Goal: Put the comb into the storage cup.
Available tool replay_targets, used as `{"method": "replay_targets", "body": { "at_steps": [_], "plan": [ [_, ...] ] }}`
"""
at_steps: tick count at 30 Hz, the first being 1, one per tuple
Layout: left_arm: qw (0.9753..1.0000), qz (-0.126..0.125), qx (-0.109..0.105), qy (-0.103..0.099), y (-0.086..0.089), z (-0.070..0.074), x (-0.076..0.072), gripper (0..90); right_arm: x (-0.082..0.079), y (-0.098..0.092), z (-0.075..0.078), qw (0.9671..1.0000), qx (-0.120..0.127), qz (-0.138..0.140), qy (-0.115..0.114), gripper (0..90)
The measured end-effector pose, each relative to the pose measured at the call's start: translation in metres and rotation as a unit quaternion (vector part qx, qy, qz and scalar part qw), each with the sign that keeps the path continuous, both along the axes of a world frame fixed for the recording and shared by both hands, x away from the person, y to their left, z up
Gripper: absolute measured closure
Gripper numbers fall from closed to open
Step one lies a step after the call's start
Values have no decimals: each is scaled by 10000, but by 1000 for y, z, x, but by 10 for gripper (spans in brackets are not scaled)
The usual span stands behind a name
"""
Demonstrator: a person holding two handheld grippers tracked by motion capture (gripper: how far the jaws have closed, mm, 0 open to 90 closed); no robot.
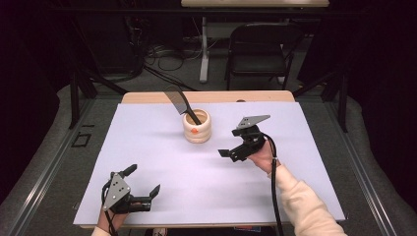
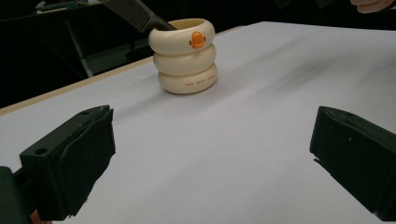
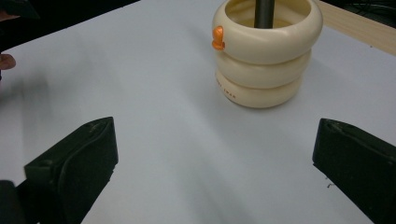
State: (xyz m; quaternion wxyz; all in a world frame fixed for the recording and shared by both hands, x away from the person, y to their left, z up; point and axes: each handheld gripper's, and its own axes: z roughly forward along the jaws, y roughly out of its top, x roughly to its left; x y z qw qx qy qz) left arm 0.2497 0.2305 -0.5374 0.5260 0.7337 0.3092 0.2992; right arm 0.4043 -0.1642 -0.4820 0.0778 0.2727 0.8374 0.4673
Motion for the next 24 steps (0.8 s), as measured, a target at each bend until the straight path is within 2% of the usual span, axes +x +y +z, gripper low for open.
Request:
{"method": "replay_targets", "body": {
  "at_steps": [18,24],
  "plan": [
    [10000,6,27,16,-1,0,0,2,-36,-29,-4,9998,-174,-67,-52,0],
    [10000,4,37,18,-1,0,0,2,-45,-37,-3,9998,-157,-95,-81,0]
  ]
}}
